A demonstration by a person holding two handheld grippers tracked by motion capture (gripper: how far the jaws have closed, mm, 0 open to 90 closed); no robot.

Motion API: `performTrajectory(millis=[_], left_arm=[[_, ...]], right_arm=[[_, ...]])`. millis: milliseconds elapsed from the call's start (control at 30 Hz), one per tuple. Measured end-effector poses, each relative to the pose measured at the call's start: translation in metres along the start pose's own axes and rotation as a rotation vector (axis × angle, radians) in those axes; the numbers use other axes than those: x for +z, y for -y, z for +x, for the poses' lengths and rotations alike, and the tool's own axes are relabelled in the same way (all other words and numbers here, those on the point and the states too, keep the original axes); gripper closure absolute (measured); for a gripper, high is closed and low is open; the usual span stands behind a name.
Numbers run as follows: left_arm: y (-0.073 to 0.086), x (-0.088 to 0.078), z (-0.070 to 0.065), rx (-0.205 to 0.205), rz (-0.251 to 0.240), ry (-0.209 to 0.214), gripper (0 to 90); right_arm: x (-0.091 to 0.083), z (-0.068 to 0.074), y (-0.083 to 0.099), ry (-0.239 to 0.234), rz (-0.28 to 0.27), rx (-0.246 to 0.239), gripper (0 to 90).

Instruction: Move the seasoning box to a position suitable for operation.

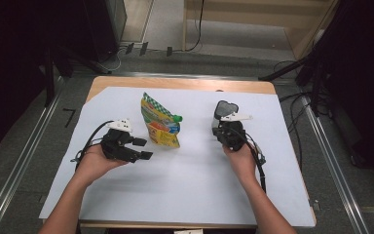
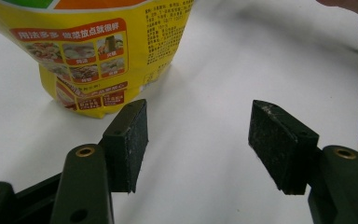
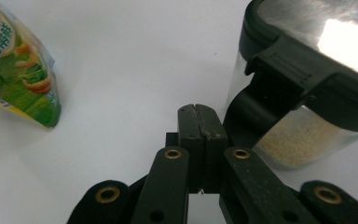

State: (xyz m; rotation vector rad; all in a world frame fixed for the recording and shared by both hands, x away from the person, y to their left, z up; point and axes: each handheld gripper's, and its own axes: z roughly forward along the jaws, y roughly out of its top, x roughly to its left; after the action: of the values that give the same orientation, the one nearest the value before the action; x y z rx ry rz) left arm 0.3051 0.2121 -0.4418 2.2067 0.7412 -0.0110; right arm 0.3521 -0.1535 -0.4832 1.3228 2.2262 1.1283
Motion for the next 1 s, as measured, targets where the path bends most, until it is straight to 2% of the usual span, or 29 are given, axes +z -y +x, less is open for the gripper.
performTrajectory(millis=[567,1000], left_arm=[[-0.0003,0.0020,-0.0007,0.012,0.004,0.003,38.0],[-0.0035,0.0060,-0.0008,0.022,0.007,0.018,37.8]], right_arm=[[-0.0002,-0.0011,0.0025,0.028,0.005,0.002,90.0],[-0.0073,-0.0090,0.0089,0.045,0.005,0.024,90.0]])
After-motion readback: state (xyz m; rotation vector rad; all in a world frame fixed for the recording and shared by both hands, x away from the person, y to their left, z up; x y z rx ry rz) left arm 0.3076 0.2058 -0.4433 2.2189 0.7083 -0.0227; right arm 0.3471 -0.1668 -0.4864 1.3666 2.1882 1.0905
